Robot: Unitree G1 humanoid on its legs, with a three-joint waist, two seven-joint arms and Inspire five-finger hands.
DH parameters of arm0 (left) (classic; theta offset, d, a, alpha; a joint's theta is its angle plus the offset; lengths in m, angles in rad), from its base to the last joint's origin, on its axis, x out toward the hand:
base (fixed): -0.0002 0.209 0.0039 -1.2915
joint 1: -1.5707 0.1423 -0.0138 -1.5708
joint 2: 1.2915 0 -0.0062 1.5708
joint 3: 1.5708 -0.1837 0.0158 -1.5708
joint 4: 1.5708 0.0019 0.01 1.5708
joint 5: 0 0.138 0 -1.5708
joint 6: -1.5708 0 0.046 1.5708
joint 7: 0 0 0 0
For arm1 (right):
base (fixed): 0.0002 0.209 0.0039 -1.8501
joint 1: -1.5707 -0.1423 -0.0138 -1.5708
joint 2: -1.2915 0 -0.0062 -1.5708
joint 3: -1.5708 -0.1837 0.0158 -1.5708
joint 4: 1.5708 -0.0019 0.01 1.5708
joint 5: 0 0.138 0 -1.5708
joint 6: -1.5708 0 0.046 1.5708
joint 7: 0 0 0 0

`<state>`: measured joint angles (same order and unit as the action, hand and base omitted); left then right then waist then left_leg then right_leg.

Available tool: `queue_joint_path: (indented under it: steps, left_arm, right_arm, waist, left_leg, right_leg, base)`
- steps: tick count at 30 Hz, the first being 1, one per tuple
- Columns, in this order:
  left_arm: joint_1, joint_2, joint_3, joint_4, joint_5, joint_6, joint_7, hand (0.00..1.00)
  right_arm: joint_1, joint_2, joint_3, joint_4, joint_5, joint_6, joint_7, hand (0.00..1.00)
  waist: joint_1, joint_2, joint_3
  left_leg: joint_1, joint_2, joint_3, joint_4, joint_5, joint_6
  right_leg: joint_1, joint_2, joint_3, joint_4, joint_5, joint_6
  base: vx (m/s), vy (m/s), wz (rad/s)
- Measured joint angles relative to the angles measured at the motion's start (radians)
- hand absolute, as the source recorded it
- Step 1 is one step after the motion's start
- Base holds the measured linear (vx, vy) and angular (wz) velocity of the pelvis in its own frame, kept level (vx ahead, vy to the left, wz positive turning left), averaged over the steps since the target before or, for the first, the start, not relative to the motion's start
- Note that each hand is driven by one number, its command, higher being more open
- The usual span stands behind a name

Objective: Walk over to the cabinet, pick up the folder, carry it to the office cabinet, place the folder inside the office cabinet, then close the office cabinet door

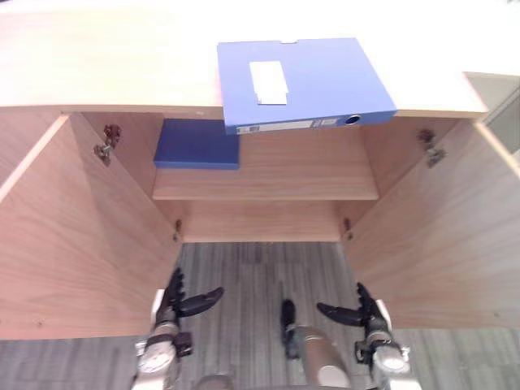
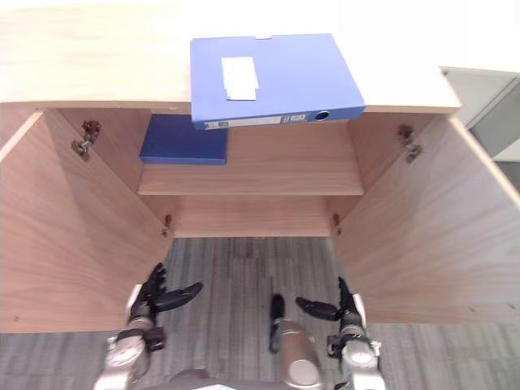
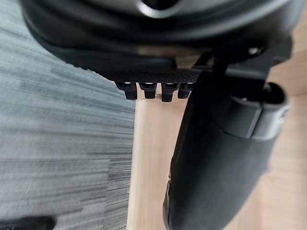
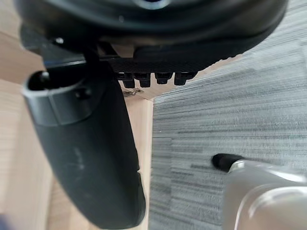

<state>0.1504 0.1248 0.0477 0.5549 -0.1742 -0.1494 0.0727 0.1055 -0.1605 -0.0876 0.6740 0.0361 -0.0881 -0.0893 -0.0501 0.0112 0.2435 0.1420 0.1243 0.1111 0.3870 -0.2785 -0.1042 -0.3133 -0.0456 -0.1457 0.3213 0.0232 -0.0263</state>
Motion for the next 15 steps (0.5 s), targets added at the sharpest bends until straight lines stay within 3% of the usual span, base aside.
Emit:
queue_joint_path:
  steps: [1, 2, 3, 4, 5, 7, 9, 10, 13, 15]
  left_arm:
    - [-0.002, -0.010, 0.001, -0.003, 0.000, 0.000, -0.002, 1.00]
    - [-0.001, -0.023, 0.000, -0.006, -0.001, 0.000, -0.005, 1.00]
    - [0.006, -0.031, -0.002, -0.018, -0.001, -0.001, -0.006, 1.00]
    - [0.025, -0.033, -0.011, -0.046, -0.001, -0.003, -0.007, 1.00]
    - [0.027, -0.034, -0.017, -0.051, -0.001, -0.006, -0.008, 1.00]
    - [0.025, -0.039, -0.023, -0.057, -0.001, -0.007, -0.011, 1.00]
    - [0.026, -0.039, -0.026, -0.074, -0.002, -0.007, -0.011, 1.00]
    - [0.026, -0.042, -0.032, -0.088, -0.001, -0.008, -0.012, 1.00]
    - [0.020, -0.029, -0.036, -0.130, -0.001, -0.007, -0.014, 1.00]
    - [0.034, -0.022, -0.035, -0.197, 0.007, -0.008, -0.013, 1.00]
  right_arm:
    - [0.004, 0.001, -0.004, -0.006, 0.000, 0.000, -0.002, 1.00]
    - [0.022, 0.003, -0.003, -0.024, 0.001, 0.002, -0.002, 1.00]
    - [0.038, 0.008, -0.001, -0.036, 0.001, 0.002, -0.003, 1.00]
    - [0.057, 0.015, -0.002, -0.062, 0.001, -0.001, -0.008, 1.00]
    - [0.055, 0.015, -0.005, -0.068, 0.003, -0.008, -0.009, 1.00]
    - [0.027, 0.014, -0.026, -0.070, 0.006, -0.015, -0.013, 1.00]
    - [0.015, 0.013, -0.041, -0.070, 0.007, -0.017, -0.016, 1.00]
    - [0.017, 0.008, -0.054, -0.069, 0.007, -0.017, -0.016, 1.00]
    - [0.043, 0.016, -0.063, -0.057, 0.010, -0.014, -0.019, 1.00]
    - [0.060, 0.017, -0.063, -0.056, 0.010, -0.013, -0.018, 1.00]
  waist:
    - [-0.002, 0.003, 0.002]
    - [-0.002, 0.005, 0.004]
    - [0.011, 0.003, 0.004]
    - [0.027, 0.000, 0.000]
    - [0.031, -0.002, -0.004]
    - [0.033, 0.002, -0.008]
    - [0.032, 0.012, -0.013]
    - [0.030, 0.031, -0.022]
    - [0.024, 0.011, -0.029]
    - [0.022, 0.012, -0.030]
  left_leg:
    - [-0.034, 0.011, -0.012, 0.101, 0.035, 0.000]
    - [-0.102, 0.043, -0.017, 0.300, 0.127, 0.006]
    - [-0.145, 0.077, -0.006, 0.415, 0.111, 0.007]
    - [-0.192, 0.098, 0.023, 0.457, 0.052, 0.009]
    - [-0.214, 0.096, 0.037, 0.432, 0.032, 0.014]
    - [-0.250, 0.059, 0.040, 0.200, 0.010, 0.025]
    - [-0.247, 0.034, 0.028, -0.031, 0.066, 0.020]
    - [-0.247, 0.031, 0.025, -0.140, 0.192, 0.030]
    - [-0.203, -0.011, 0.043, -0.223, 0.217, 0.059]
    - [-0.192, -0.033, 0.052, -0.253, 0.223, 0.066]
  right_leg:
    - [0.029, 0.002, -0.010, 0.005, -0.029, -0.003]
    - [0.105, 0.009, -0.029, -0.026, -0.054, -0.011]
    - [0.166, 0.019, -0.036, -0.065, -0.058, -0.016]
    - [0.219, 0.027, -0.035, -0.109, -0.061, -0.021]
    - [0.235, 0.026, -0.032, -0.126, -0.061, -0.021]
    - [0.277, 0.022, -0.019, -0.169, -0.056, -0.014]
    - [0.286, 0.025, -0.002, -0.187, -0.056, -0.004]
    - [0.286, 0.040, 0.007, -0.195, -0.059, 0.008]
    - [0.296, 0.004, 0.031, -0.220, -0.062, 0.041]
    - [0.299, -0.014, 0.037, -0.236, -0.060, 0.056]
  base:
    - [0.52, -0.273, 0.45]
    - [0.42, -0.217, 0.39]
    - [0.47, -0.230, 0.17]
    - [0.26, -0.114, -0.09]
    - [0.30, -0.106, -0.18]
    - [0.30, -0.028, -0.21]
    - [0.24, 0.059, -0.28]
    - [0.21, 0.138, -0.25]
    - [0.17, 0.138, -0.08]
    - [0.13, 0.135, -0.06]
